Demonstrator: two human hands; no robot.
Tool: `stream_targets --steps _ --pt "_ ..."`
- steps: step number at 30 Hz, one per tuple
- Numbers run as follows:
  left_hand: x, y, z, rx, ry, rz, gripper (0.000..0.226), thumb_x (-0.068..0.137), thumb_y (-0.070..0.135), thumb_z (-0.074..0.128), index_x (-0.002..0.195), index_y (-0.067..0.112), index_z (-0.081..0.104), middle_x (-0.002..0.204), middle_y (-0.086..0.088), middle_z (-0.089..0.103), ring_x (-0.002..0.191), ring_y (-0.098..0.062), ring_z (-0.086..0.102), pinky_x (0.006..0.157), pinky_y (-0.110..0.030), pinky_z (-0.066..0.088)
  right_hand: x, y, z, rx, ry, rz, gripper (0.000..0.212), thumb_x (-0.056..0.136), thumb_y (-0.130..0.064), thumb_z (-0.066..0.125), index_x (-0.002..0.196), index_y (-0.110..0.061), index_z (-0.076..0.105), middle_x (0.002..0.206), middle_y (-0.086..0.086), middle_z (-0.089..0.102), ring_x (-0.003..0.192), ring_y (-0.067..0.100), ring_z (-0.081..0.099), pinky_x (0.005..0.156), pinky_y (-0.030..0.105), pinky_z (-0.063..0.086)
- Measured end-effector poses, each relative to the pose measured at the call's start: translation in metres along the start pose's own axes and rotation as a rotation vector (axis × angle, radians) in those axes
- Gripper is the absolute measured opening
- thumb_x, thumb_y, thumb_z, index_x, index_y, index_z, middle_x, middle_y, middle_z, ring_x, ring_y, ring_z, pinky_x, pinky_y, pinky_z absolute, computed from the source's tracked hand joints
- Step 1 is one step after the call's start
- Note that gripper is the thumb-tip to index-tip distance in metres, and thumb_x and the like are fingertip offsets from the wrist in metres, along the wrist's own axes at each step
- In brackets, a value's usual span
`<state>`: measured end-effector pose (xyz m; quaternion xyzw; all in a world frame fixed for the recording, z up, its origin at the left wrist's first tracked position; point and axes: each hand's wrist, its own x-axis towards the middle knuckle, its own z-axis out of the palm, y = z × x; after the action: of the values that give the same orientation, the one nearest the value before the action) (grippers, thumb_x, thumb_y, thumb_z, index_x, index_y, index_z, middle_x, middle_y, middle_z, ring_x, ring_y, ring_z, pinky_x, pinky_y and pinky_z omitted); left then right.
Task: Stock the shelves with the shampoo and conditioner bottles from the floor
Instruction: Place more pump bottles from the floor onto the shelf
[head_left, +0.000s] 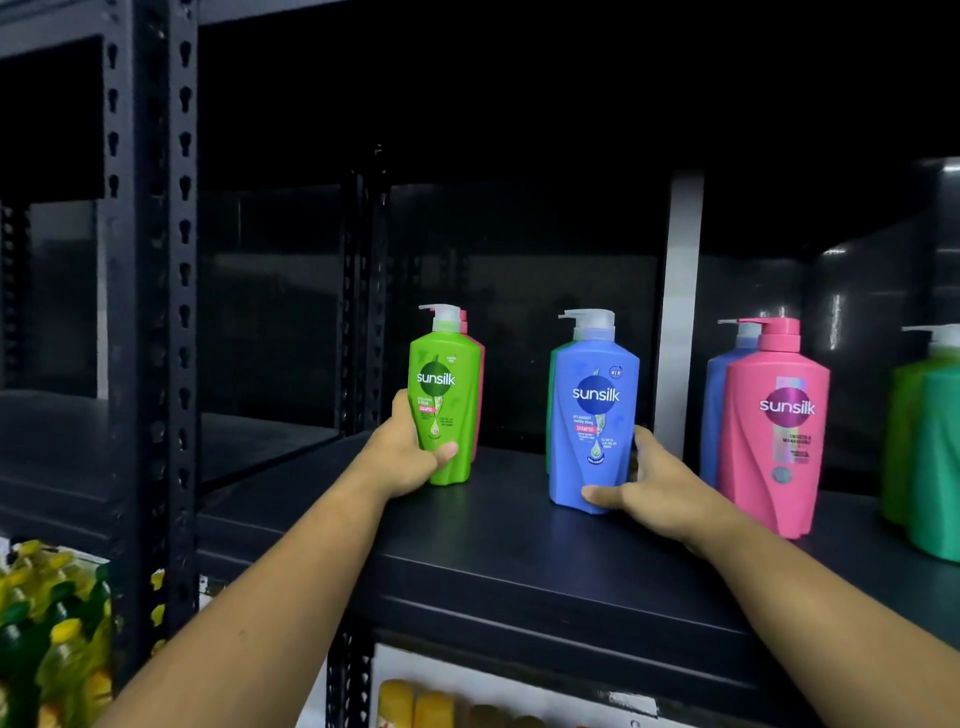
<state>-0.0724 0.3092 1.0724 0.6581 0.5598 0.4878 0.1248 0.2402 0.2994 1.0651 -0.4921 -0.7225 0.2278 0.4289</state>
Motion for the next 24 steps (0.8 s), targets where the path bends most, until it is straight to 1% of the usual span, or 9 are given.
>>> stream_targets --steps 2,5,9,12,14,16,18,22,24 --pt "-0.0003 -0.0015 -0.0008 0.03 0.0 0.013 0.078 0.085 0.024 0.081 0.144 0.023 0.03 0.124 0.005 0.064 0.114 -0.017 0.06 0.095 -0.029 0.043 -0.0003 0.0001 0.0004 -0.007 -0.01 -0.007 0.086 0.078 -0.016 0.086 0.144 -0.032 0.034 0.119 -0.017 0.066 0.107 0.004 0.065 0.099 0.032 0.05" --pt "0.0009 -0.0025 0.0007 0.07 0.035 0.024 0.077 0.084 0.025 0.083 0.142 0.021 0.033 0.125 0.002 0.064 0.114 -0.02 0.061 0.096 -0.032 0.046 0.0009 0.001 0.0012 -0.025 0.012 -0.01 0.09 0.076 -0.017 0.088 0.146 -0.033 0.033 0.116 -0.014 0.068 0.105 0.009 0.068 0.102 0.039 0.051" --pt "0.0026 -0.0035 0.0027 0.084 0.036 0.022 0.077 0.085 0.023 0.081 0.144 0.021 0.031 0.126 -0.001 0.062 0.114 -0.021 0.06 0.094 -0.031 0.045 0.0005 -0.0004 0.0019 -0.06 0.04 -0.021 0.09 0.072 -0.021 0.091 0.142 -0.034 0.036 0.11 -0.011 0.068 0.1 0.01 0.07 0.098 0.038 0.054" --pt "0.0027 -0.0046 0.0021 0.097 0.033 0.022 0.075 0.087 0.022 0.079 0.144 0.02 0.031 0.127 -0.002 0.062 0.11 -0.019 0.058 0.092 -0.029 0.042 0.0013 -0.0022 0.0011 -0.086 0.05 -0.045 0.094 0.071 -0.02 0.093 0.143 -0.032 0.035 0.111 -0.015 0.064 0.101 0.01 0.068 0.097 0.034 0.054" --pt "0.0027 -0.0054 0.0025 0.101 0.033 0.018 0.075 0.087 0.021 0.079 0.144 0.02 0.031 0.128 -0.003 0.062 0.113 -0.021 0.058 0.094 -0.03 0.042 0.0021 -0.004 0.002 -0.101 0.051 -0.054 0.095 0.07 -0.021 0.093 0.144 -0.031 0.034 0.111 -0.017 0.063 0.102 0.009 0.067 0.096 0.033 0.053" --pt "0.0027 -0.0061 0.003 0.115 0.032 0.01 0.075 0.087 0.023 0.079 0.143 0.022 0.03 0.128 -0.003 0.062 0.115 -0.022 0.059 0.097 -0.034 0.044 0.0032 -0.0055 0.0043 -0.112 0.065 -0.06 0.096 0.068 -0.023 0.094 0.143 -0.031 0.035 0.109 -0.018 0.063 0.102 0.009 0.067 0.096 0.035 0.054" --pt "0.0032 -0.0069 0.0025 0.119 0.027 -0.001 0.074 0.087 0.024 0.079 0.143 0.022 0.031 0.127 -0.003 0.061 0.115 -0.024 0.059 0.098 -0.035 0.045 0.0046 -0.0064 0.0059 -0.125 0.077 -0.065 0.095 0.066 -0.025 0.095 0.141 -0.029 0.037 0.106 -0.018 0.063 0.101 0.009 0.067 0.095 0.034 0.054" --pt "0.003 -0.008 0.0023 0.106 -0.001 -0.017 0.074 0.088 0.024 0.078 0.144 0.022 0.029 0.131 -0.003 0.06 0.12 -0.025 0.058 0.103 -0.038 0.045 0.0052 -0.0067 0.007 -0.154 0.08 -0.058 0.084 0.067 -0.026 0.095 0.134 -0.023 0.044 0.104 -0.02 0.06 0.101 0.009 0.064 0.087 0.025 0.049" --pt "0.0026 -0.0081 0.0026 0.101 -0.025 -0.04 0.072 0.091 0.025 0.075 0.145 0.021 0.028 0.132 -0.004 0.06 0.12 -0.024 0.058 0.104 -0.038 0.044 0.0064 -0.0066 0.0071 -0.165 0.078 -0.047 0.078 0.068 -0.027 0.094 0.13 -0.02 0.047 0.107 -0.015 0.063 0.1 0.009 0.064 0.084 0.022 0.046"
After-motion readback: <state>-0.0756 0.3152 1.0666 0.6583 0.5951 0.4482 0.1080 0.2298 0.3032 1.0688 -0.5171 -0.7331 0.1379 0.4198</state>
